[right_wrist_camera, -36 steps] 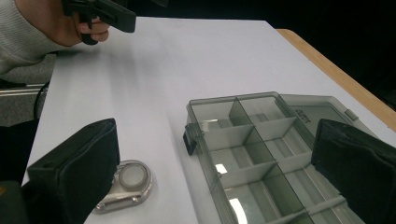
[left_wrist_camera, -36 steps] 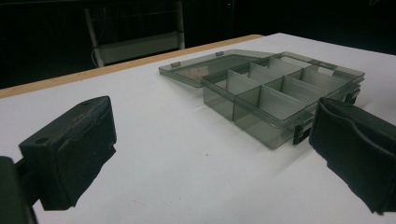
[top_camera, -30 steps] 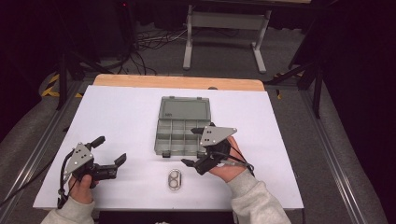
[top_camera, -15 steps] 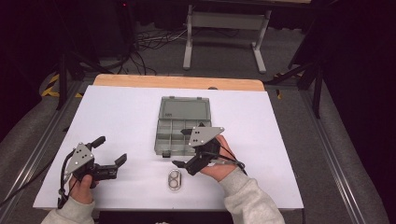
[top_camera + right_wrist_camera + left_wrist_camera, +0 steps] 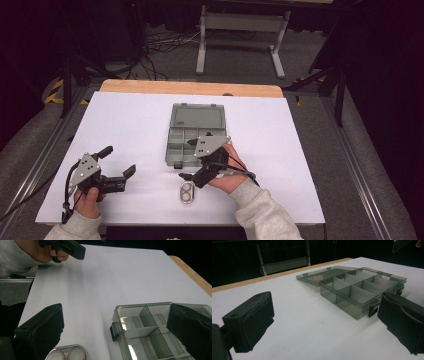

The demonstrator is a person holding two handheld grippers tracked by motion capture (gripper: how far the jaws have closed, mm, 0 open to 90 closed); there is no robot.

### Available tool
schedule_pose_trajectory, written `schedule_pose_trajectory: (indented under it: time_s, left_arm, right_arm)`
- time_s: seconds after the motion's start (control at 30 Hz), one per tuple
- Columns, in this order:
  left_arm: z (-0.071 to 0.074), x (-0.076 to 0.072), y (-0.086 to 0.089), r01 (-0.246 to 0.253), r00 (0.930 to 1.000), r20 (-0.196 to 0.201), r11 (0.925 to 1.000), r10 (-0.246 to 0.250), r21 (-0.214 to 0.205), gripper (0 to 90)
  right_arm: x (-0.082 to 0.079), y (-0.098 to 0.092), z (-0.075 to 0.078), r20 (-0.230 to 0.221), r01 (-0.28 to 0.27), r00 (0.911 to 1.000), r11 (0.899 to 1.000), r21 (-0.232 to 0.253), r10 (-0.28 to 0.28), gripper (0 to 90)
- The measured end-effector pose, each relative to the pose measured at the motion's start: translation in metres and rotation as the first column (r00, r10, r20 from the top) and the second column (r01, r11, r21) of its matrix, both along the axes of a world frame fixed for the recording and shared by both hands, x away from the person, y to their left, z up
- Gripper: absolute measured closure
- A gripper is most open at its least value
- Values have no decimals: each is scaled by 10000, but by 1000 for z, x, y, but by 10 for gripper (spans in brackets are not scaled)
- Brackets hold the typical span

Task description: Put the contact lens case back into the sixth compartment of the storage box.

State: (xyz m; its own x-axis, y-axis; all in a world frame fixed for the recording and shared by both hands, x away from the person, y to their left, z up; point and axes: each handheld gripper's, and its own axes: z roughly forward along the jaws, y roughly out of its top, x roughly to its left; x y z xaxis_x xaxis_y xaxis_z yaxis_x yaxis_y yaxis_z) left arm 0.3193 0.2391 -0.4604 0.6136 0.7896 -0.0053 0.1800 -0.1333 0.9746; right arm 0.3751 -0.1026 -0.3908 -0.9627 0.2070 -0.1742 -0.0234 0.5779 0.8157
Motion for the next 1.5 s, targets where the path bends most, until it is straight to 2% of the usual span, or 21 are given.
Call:
schedule_pose_trajectory:
  time_s: [0.37,0.7,0.97,1.03,1.07,1.27,1.5]
  left_arm:
    - [0,0,-1,-2,10000,-2,10000,2,4,16]
    - [0,0,0,-7,10000,-4,10000,7,17,16]
    - [0,0,-1,-21,10000,-7,10000,21,20,16]
    - [0,0,0,-1,10000,-13,10000,1,2,16]
    - [0,0,0,-1,10000,-13,10000,1,2,16]
    - [0,0,0,-11,10000,-24,10000,11,6,16]
    - [0,0,0,1,10000,-24,10000,-1,31,16]
  right_arm:
    - [0,4,-2,-70,-172,9998,9997,-192,170,19]
    - [-4,12,-11,-607,-514,9971,9932,-1041,452,23]
    - [-7,17,-19,-1004,-808,9929,9821,-1702,643,26]
    - [-8,18,-22,-1114,-834,9918,9763,-1998,619,26]
    - [-8,18,-22,-1114,-834,9918,9763,-1998,619,26]
    - [-10,22,-28,-1343,-1000,9887,9606,-2592,667,25]
    - [-13,24,-32,-1522,-1127,9859,9494,-2931,700,26]
